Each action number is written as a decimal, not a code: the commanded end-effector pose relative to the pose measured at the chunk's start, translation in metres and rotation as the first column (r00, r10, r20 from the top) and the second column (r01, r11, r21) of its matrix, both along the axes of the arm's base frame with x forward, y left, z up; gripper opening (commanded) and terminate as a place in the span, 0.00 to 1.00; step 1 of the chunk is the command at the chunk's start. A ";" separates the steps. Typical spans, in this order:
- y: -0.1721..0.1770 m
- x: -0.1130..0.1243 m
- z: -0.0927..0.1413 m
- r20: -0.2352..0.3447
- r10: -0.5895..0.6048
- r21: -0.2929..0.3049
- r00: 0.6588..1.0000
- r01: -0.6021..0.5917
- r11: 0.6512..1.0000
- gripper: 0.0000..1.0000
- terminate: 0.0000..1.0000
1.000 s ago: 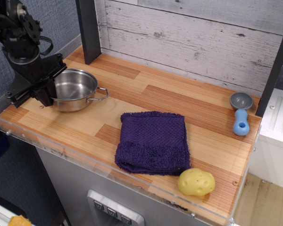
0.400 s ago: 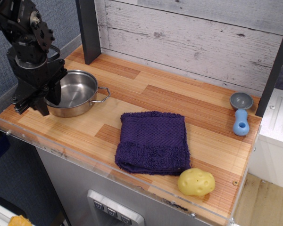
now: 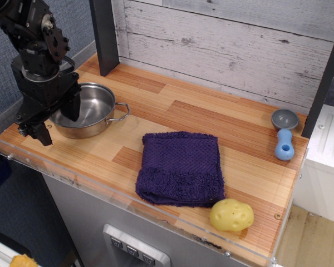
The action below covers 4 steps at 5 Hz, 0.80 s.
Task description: Place the object onto the table.
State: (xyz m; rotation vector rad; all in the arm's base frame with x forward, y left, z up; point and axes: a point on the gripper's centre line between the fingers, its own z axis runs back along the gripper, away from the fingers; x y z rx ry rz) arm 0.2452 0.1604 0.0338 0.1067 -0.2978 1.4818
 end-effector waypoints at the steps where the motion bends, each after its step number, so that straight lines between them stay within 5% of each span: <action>1: -0.006 0.019 0.040 0.127 -0.011 0.015 0.992 0.010 1.000 1.00 0.00; 3: -0.024 0.026 0.087 0.250 -0.035 -0.024 0.968 0.043 0.999 1.00 0.00; 4: -0.033 0.029 0.114 0.316 -0.060 -0.037 0.947 0.075 0.996 1.00 1.00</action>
